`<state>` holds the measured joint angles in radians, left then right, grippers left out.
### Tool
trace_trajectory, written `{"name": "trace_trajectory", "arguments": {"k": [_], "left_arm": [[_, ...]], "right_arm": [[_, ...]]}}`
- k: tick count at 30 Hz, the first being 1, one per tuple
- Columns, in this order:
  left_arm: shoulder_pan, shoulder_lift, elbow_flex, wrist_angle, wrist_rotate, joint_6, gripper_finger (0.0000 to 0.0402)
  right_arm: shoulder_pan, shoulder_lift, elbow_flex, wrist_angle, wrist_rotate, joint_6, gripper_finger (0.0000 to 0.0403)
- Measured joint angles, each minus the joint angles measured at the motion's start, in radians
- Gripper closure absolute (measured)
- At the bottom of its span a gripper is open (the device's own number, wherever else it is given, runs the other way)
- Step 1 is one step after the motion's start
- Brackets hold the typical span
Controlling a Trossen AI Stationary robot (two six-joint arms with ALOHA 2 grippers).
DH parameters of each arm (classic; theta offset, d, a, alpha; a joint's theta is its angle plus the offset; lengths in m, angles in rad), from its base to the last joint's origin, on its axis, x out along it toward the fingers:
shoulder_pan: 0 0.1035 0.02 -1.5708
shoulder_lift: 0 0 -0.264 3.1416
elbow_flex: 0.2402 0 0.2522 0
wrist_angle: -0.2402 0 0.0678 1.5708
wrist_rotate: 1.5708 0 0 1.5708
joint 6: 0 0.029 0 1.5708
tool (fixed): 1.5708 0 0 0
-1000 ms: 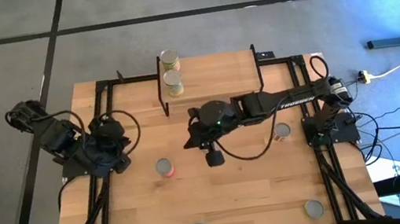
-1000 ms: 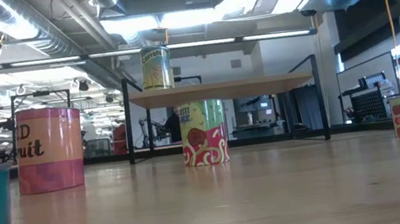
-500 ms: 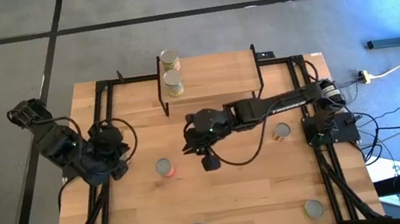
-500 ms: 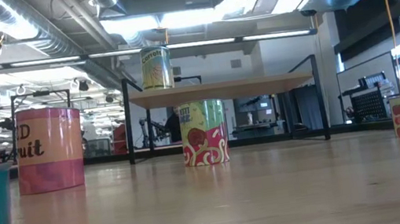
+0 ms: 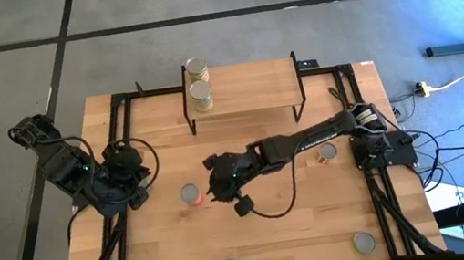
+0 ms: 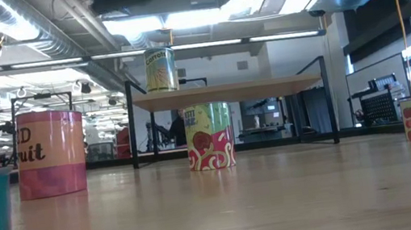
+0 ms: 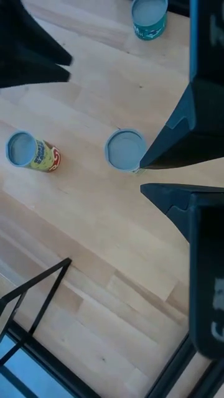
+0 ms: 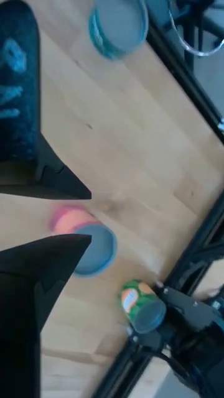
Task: Pick and place cans onto a shelf
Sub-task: Put the canned mixed fruits on the shelf
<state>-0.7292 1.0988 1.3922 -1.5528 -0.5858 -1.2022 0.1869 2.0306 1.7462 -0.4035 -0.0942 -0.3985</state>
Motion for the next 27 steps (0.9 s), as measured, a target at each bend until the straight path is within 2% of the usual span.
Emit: {"name": "trace_trajectory", "arguments": {"k": [7,27], "left_arm": [[0.000,0.000,0.000,-0.001,0.000,0.000,0.0360],[0.000,0.000,0.000,-0.002,-0.001,-0.002,0.0360]], "right_arm": [[-0.007,0.078,0.000,0.133,-0.002,-0.003,0.0301],[-0.015,0.199,0.000,0.222,-0.030,-0.173,0.0301]]}}
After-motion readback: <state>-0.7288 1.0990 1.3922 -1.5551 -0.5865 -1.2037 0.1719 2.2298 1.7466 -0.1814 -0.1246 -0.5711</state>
